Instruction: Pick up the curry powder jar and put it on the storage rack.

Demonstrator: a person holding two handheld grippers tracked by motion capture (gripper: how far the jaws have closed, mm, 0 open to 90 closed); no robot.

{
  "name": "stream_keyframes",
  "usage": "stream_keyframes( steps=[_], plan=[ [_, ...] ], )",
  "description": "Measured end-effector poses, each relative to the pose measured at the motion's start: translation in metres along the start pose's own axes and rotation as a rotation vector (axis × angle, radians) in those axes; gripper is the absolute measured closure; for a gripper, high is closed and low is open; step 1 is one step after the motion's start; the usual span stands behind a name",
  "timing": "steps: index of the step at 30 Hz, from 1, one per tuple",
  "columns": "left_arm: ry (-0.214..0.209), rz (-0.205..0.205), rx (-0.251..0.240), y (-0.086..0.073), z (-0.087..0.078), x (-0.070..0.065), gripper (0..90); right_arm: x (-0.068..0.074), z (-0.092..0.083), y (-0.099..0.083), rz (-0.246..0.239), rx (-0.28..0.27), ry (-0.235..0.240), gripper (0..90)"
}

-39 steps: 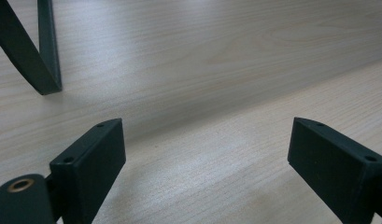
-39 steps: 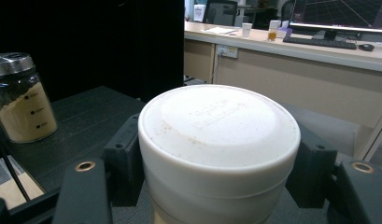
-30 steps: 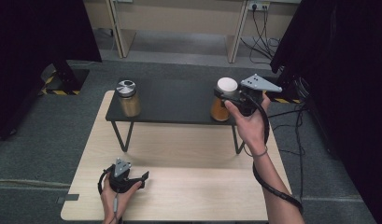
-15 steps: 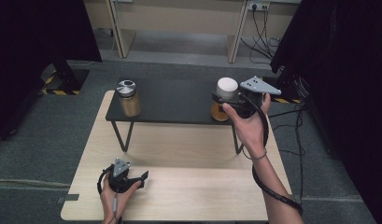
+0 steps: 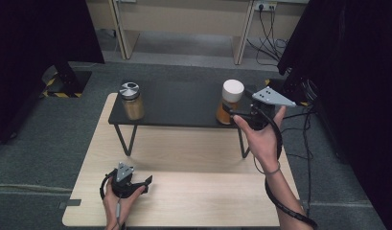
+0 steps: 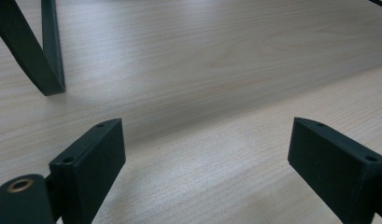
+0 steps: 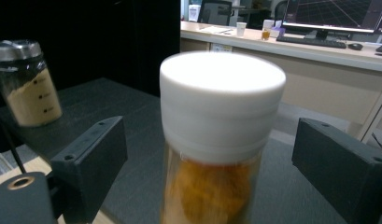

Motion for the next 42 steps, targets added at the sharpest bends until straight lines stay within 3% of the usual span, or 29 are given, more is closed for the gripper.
stream_keyframes(
  steps=[15, 23, 42],
  plan=[
    [0.004, 0.004, -0.004, -0.001, 0.000, -0.001, 10.7, 0.005, -0.023, -0.024, -0.015, 0.000, 0.024, 10.0],
    [0.007, 0.010, -0.002, 0.000, 0.000, -0.002, 10.7, 0.008, -0.033, -0.046, -0.008, 0.009, 0.025, 10.0],
    [0.010, 0.012, -0.005, -0.001, -0.001, -0.003, 10.5, 0.022, -0.034, -0.138, 0.068, 0.099, 0.027, 10.0]
  ],
)
Point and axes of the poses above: each handheld gripper's, and its own axes: z roughly forward along the jaws, y roughly out of its top, x roughly to its left, the point moved 1 cm from there along z, roughly forward along the jaws, and after that the axes turned 4 degrees about x, right-handed, at the moved point
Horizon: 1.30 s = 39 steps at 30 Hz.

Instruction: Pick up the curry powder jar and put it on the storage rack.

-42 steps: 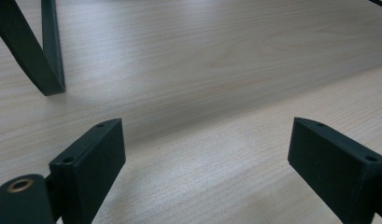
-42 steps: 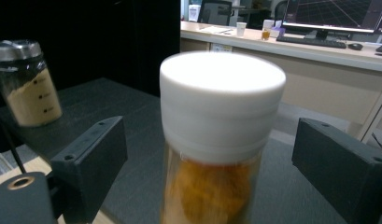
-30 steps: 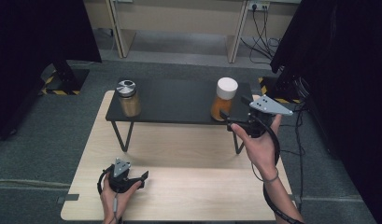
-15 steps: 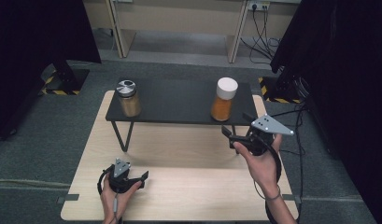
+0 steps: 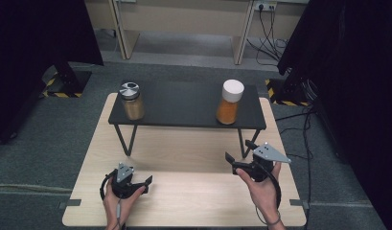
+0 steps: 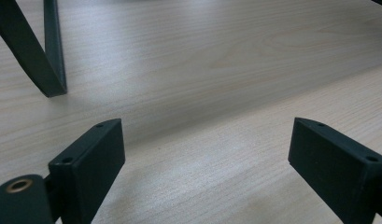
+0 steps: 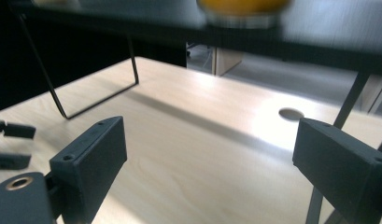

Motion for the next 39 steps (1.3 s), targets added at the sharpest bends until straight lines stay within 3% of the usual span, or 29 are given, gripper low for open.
stream_keyframes(
  steps=[13, 19, 29, 39],
  plan=[
    [0.002, 0.000, -0.004, -0.001, 0.000, -0.001, 10.3, 0.002, 0.018, -0.060, 0.050, 0.085, -0.016, 9.2],
    [0.006, 0.004, -0.004, -0.001, 0.000, -0.002, 10.3, 0.002, 0.022, -0.078, 0.073, 0.103, -0.019, 8.8],
    [-0.003, -0.010, -0.011, -0.002, -0.001, 0.000, 10.3, 0.002, 0.024, -0.093, 0.100, 0.118, -0.019, 8.1],
    [-0.004, -0.017, -0.013, -0.003, -0.001, 0.001, 10.3, 0.003, 0.025, -0.094, 0.099, 0.114, -0.007, 7.9]
  ],
)
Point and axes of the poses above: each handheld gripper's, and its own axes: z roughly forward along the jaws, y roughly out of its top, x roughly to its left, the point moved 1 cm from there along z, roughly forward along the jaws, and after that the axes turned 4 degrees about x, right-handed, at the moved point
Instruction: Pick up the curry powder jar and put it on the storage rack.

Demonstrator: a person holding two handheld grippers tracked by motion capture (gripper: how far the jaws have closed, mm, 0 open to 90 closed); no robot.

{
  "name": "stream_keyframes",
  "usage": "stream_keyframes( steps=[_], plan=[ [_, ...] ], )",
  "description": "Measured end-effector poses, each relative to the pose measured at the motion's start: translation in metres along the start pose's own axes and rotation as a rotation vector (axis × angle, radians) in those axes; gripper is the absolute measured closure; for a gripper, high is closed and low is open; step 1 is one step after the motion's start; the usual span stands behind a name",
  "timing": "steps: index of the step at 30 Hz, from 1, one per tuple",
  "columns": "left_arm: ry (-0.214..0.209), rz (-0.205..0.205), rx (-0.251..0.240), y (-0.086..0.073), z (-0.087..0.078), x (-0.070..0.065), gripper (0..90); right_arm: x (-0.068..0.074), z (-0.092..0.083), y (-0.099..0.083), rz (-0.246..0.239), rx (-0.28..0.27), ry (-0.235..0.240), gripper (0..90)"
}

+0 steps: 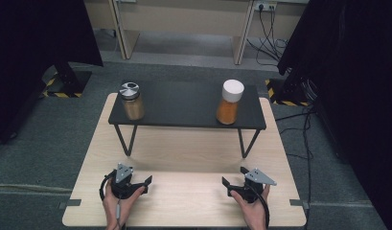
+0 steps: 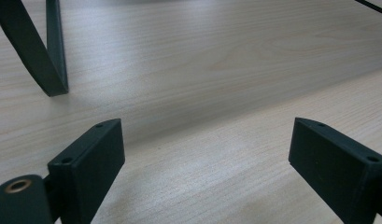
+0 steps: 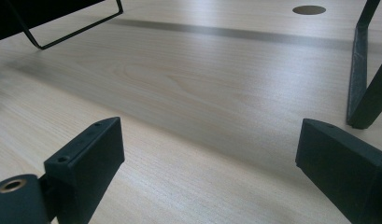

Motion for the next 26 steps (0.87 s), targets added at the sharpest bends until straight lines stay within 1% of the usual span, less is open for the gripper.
stream_keyframes(
  steps=[7, 11, 15, 23, 26],
  plan=[
    [0.001, 0.001, 0.003, 0.0005, 0.0003, -0.0001, 10.2, 0.0012, -0.0004, -0.0006, -0.015, -0.003, 0.002, 8.0],
    [0.001, 0.003, 0.004, 0.0008, 0.0004, -0.0002, 10.2, 0.0030, -0.0002, -0.0005, -0.033, -0.001, 0.000, 8.0],
    [0.000, 0.002, 0.006, 0.0010, 0.0005, 0.0000, 10.2, 0.0039, 0.0003, 0.0007, -0.040, 0.007, 0.000, 8.0],
    [-0.006, -0.003, 0.010, 0.0019, 0.0009, 0.0014, 9.8, 0.0029, 0.0003, 0.0012, -0.035, 0.010, 0.005, 8.0],
    [-0.008, -0.006, 0.000, 0.0003, 0.0003, 0.0022, 9.4, 0.0018, 0.0003, 0.0015, -0.033, 0.011, 0.010, 8.0]
  ],
)
Point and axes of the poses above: each handheld gripper's, and its own axes: z roughly forward along the jaws, y roughly out of its top, x roughly to its left, the point moved 1 cm from there along z, roughly forward along the jaws, and after that the axes turned 4 degrees about x, right-handed, at the moved point
